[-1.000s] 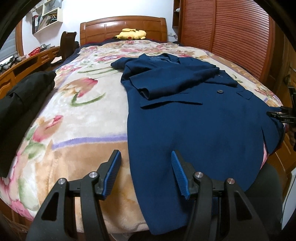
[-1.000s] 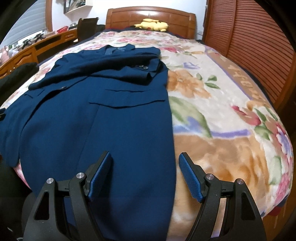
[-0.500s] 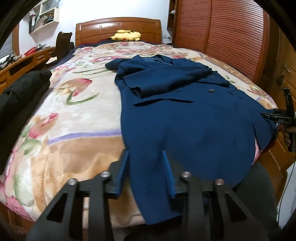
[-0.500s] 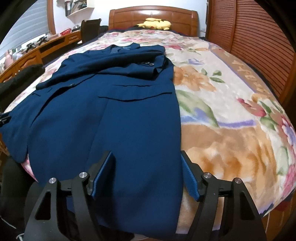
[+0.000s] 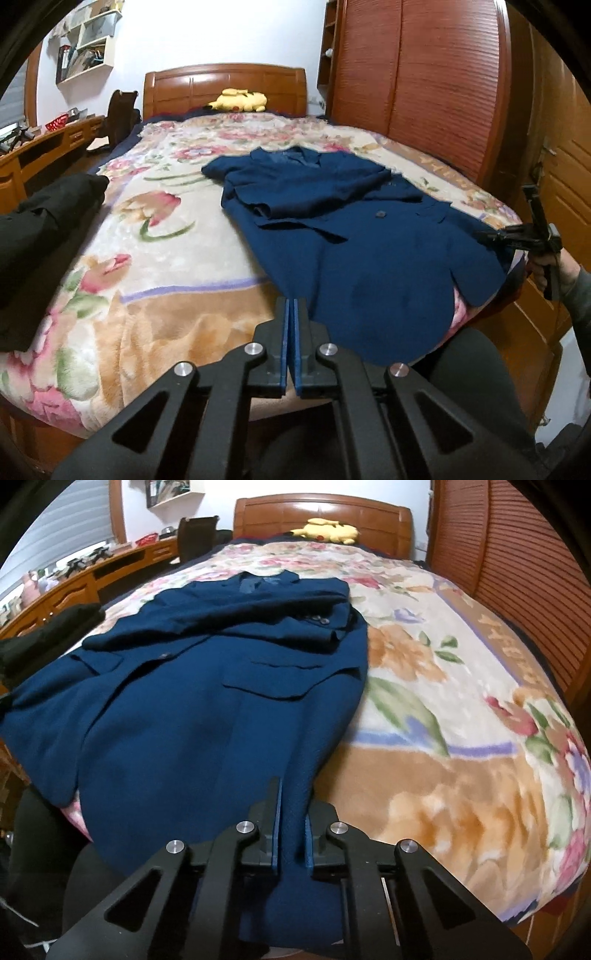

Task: Fold large clothes
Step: 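Lift the hem with both grippers and carry it toward the collar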

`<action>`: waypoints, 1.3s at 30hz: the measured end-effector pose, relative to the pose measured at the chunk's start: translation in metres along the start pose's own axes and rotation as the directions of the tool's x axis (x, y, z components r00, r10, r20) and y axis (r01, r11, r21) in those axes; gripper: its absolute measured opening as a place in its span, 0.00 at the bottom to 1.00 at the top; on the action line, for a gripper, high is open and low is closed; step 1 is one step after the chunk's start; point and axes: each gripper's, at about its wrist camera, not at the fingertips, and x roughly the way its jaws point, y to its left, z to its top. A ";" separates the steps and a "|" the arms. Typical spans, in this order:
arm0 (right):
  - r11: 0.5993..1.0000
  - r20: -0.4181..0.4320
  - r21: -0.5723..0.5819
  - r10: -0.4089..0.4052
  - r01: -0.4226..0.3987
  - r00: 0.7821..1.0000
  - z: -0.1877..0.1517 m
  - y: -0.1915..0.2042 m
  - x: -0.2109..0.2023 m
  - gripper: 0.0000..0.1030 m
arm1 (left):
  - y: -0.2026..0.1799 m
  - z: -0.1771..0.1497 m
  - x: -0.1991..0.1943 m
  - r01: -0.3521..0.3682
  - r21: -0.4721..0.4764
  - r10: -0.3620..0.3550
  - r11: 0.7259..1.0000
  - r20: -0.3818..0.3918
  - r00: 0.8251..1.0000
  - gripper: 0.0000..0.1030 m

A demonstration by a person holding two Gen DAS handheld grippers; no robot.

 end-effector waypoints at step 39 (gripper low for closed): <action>0.998 0.360 0.047 0.022 -0.042 0.933 0.053 0.012 -0.101 0.02 | 0.007 0.078 -0.044 0.041 0.006 -0.041 0.999 0.151 0.988 0.00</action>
